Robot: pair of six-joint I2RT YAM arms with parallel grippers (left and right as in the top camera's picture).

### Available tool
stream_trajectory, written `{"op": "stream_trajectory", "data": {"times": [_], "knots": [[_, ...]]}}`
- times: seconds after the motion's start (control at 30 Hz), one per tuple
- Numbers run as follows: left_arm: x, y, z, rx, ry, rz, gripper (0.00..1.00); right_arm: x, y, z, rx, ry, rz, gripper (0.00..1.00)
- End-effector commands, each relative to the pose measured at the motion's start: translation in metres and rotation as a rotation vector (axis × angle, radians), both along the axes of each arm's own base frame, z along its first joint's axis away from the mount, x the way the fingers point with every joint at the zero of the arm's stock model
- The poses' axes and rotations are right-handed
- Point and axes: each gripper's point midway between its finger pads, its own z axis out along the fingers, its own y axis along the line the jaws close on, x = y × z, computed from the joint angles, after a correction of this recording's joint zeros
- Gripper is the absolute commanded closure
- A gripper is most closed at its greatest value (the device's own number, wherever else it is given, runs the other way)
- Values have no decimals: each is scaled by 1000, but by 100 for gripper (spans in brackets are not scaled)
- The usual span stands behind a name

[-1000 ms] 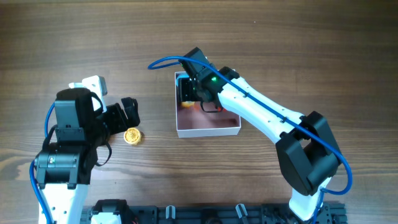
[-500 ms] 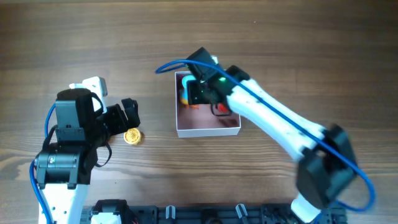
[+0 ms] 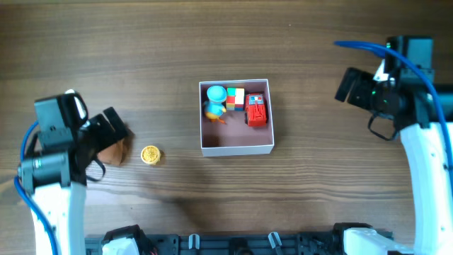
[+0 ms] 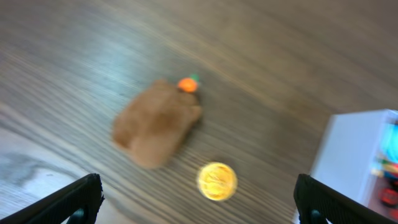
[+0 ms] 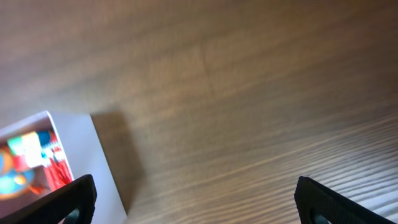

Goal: Pack container
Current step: 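Grasp the brown plush bear with the left gripper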

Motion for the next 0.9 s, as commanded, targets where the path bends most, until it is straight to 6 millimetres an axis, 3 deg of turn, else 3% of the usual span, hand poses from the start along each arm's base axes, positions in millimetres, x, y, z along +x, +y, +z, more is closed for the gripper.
{"op": "stream_trajectory", "data": {"times": [0.0,0.2,0.4,0.57,0.63,0.7,0.87], "knots": [[11,32,-26,32,105,25,0,0,7,-31,26,102,41,0],[37,41,-95,-1,287,-23,0,5,7,-44,30,141,41,0],[39,45,-153,-31,440,-27,0,5,7,-44,30,142,41,0],[37,36,-179,-97,498,-45,3,5,7,-44,29,140,41,0],[35,36,-180,-100,506,-45,14,5,7,-44,29,140,41,0],[34,34,-180,-106,512,-46,42,5,7,-44,29,140,41,0],[35,32,-176,-118,501,-49,79,5,7,-44,29,140,41,0]]}}
